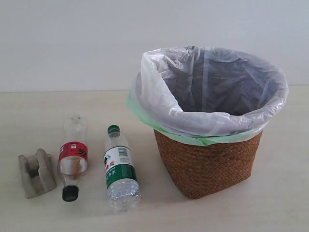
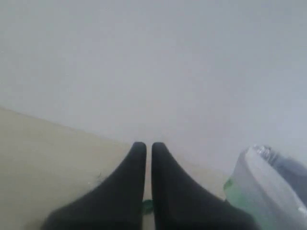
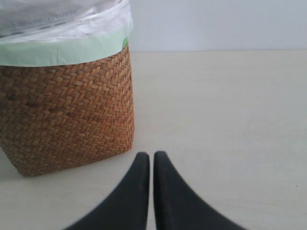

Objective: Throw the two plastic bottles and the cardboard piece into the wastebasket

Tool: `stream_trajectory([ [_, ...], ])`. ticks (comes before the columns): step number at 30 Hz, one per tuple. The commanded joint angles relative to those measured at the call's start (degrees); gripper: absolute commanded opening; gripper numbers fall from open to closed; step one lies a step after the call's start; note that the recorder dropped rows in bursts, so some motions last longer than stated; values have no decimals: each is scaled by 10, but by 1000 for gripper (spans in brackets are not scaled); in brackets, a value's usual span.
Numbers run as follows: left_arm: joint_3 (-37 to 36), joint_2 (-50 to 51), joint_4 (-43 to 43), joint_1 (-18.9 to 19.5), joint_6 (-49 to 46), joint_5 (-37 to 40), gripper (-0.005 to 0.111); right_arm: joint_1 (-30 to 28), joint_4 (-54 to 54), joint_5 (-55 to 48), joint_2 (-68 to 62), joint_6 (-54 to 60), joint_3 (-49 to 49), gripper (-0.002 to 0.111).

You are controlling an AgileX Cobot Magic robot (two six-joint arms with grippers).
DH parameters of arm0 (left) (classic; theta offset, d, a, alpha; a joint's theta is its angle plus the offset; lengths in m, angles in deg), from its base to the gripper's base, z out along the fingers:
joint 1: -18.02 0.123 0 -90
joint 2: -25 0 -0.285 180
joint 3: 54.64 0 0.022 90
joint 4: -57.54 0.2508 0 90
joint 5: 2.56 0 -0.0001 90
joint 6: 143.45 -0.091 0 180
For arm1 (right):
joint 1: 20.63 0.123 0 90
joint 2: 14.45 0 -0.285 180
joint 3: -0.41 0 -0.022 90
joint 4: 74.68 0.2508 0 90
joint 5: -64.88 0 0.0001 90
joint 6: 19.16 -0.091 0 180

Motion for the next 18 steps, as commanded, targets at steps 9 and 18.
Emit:
stream_trajectory([
  [9,293,509,144,1,109,258,4,-3,-3,4,3,2,-1,0],
  [18,355,688,176,1,139,339,31,-3,-3,4,3,2,-1,0],
])
